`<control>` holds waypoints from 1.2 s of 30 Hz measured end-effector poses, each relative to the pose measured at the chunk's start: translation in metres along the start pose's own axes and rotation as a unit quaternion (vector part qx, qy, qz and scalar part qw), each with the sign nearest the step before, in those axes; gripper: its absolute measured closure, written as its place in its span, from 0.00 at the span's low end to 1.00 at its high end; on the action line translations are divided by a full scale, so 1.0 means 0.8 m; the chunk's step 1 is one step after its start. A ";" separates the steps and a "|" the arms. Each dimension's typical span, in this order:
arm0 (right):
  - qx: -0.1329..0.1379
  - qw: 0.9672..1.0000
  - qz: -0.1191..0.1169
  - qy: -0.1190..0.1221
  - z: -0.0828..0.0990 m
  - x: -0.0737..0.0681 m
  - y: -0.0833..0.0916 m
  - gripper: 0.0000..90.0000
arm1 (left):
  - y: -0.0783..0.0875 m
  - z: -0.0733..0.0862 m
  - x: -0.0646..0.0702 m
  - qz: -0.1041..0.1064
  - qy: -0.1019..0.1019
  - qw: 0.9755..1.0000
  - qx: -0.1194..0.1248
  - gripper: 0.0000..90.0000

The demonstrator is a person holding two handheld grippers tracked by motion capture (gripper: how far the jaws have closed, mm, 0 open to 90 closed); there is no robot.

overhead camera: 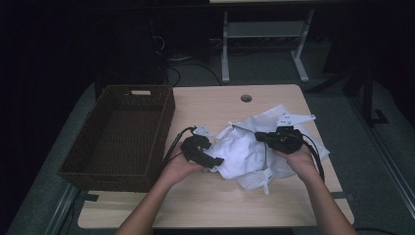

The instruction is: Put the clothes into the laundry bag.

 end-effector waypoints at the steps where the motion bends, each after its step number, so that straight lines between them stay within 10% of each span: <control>1: 0.000 1.000 0.000 -0.001 0.000 0.000 0.000 0.98 | -0.003 0.004 -0.002 0.000 -0.001 1.000 -0.005 0.19; 10: -0.005 1.000 -0.002 0.000 0.003 0.000 -0.002 0.98 | -0.033 0.016 -0.007 0.011 -0.013 0.999 -0.028 0.26; 23: -0.012 1.000 -0.004 0.004 0.005 -0.002 -0.006 0.98 | -0.044 0.024 0.011 0.052 -0.042 0.997 -0.039 0.89; 36: -0.015 1.000 -0.014 0.014 0.002 -0.013 -0.012 0.98 | -0.041 0.024 0.072 0.094 -0.080 0.992 -0.032 0.92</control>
Point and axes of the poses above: each handheld gripper's, and its own axes: y roughly backward along the jaws, z roughly out of its underside, x roughly to its right, the point moved 6 cm from there along -y, roughly forward along the jaws, and after that the axes turned 13 degrees about y, right-handed, at the moved point
